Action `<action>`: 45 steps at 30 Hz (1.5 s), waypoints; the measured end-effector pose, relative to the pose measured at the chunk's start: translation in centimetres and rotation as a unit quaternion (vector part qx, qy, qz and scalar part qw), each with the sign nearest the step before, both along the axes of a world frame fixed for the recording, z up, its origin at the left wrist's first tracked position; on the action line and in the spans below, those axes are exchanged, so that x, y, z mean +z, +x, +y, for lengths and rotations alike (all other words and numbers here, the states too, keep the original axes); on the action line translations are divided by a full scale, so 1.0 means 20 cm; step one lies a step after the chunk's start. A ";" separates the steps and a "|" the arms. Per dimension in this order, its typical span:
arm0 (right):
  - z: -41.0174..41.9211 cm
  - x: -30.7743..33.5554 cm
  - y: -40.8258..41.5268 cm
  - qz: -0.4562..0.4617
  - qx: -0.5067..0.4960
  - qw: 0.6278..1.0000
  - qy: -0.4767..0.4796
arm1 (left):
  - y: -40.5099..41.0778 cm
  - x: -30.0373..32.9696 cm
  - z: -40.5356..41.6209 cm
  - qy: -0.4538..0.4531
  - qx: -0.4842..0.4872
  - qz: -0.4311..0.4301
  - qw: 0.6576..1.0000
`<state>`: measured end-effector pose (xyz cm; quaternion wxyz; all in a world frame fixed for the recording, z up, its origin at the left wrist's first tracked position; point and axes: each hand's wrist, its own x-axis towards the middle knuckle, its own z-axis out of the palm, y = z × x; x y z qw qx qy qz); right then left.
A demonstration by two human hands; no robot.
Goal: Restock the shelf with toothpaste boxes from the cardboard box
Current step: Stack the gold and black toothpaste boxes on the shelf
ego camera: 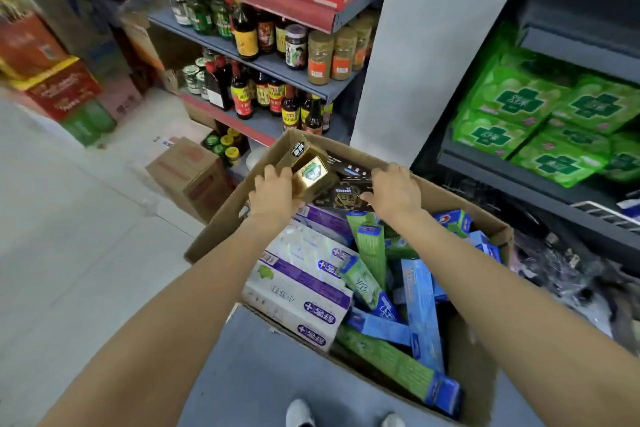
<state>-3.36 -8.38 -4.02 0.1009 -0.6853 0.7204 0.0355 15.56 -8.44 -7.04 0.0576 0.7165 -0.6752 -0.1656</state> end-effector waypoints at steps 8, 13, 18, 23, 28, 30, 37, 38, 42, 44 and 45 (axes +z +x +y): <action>0.12 0.01 -0.18 -0.247 -0.161 0.955 0.022 | -0.09 0.16 0.07 -0.042 0.004 0.271 0.962; 0.32 0.10 -0.46 -0.462 -0.220 0.859 -0.027 | -0.34 0.33 0.13 0.023 -0.006 0.417 0.908; 0.50 0.27 -0.86 -0.527 -0.270 0.803 -0.068 | -0.78 0.47 0.27 0.127 0.037 0.592 0.795; 0.74 0.40 -1.37 -0.586 -0.284 0.754 -0.091 | -1.31 0.56 0.43 0.206 0.049 0.681 0.701; 0.96 0.54 -1.88 -0.603 -0.264 0.742 -0.126 | -1.87 0.65 0.63 0.238 0.048 0.725 0.644; 1.06 0.58 -2.07 -0.607 -0.263 0.735 -0.147 | -2.08 0.68 0.70 0.247 0.041 0.718 0.650; 1.28 0.64 -2.68 -0.605 -0.310 0.701 -0.216 | -2.80 0.78 0.83 0.222 -0.046 0.604 0.764; 1.31 0.65 -2.77 -0.599 -0.319 0.697 -0.231 | -2.91 0.78 0.82 0.187 -0.059 0.560 0.805; 1.36 0.68 -3.14 -0.572 -0.365 0.669 -0.303 | -3.32 0.85 0.79 0.027 -0.188 0.449 0.873; 1.36 0.70 -3.34 -0.569 -0.381 0.648 -0.335 | -3.51 0.89 0.75 -0.060 -0.263 0.388 0.881; 1.36 0.71 -3.43 -0.564 -0.385 0.641 -0.349 | -3.61 0.91 0.72 -0.097 -0.300 0.358 0.879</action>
